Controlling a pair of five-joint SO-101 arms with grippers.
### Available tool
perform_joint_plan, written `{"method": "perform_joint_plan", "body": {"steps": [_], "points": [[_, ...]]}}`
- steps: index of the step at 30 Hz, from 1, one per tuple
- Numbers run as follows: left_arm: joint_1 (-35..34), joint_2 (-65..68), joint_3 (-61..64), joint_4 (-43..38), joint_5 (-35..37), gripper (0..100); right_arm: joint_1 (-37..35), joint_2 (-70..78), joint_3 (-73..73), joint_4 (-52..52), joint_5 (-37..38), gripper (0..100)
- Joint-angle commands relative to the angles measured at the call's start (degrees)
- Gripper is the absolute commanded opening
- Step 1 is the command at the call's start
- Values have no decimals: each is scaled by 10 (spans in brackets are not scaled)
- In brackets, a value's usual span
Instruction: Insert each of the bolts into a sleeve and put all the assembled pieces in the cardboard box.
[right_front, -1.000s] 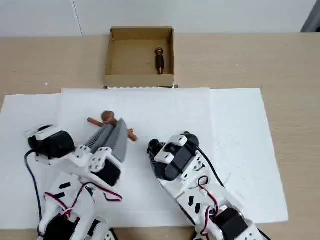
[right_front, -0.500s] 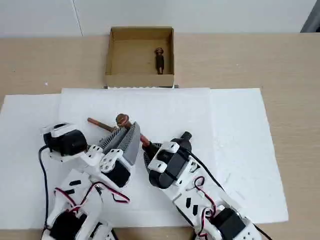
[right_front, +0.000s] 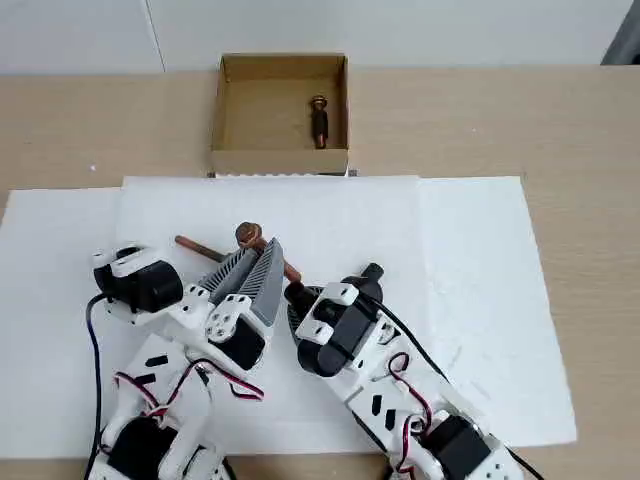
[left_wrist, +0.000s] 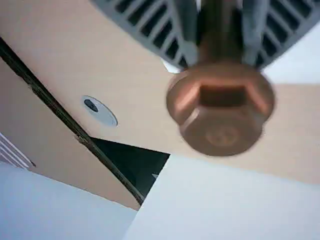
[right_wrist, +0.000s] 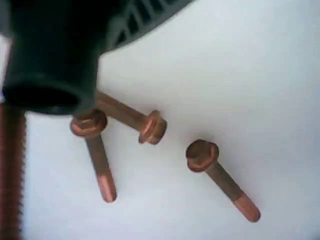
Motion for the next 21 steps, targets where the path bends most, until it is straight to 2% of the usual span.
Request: {"method": "perform_joint_plan", "body": {"steps": [1, 6, 17, 21], "points": [[3, -4, -28, -15, -5, 5, -2, -4, -22, -13, 7, 2], [3, -4, -30, 0, -33, 5, -1, -3, -22, -13, 8, 2], [4, -4, -70, 75, -31, 5, -1, -3, -22, -16, 8, 2], [4, -4, -66, 79, -31, 5, -2, -3, -24, -16, 8, 2]]}}
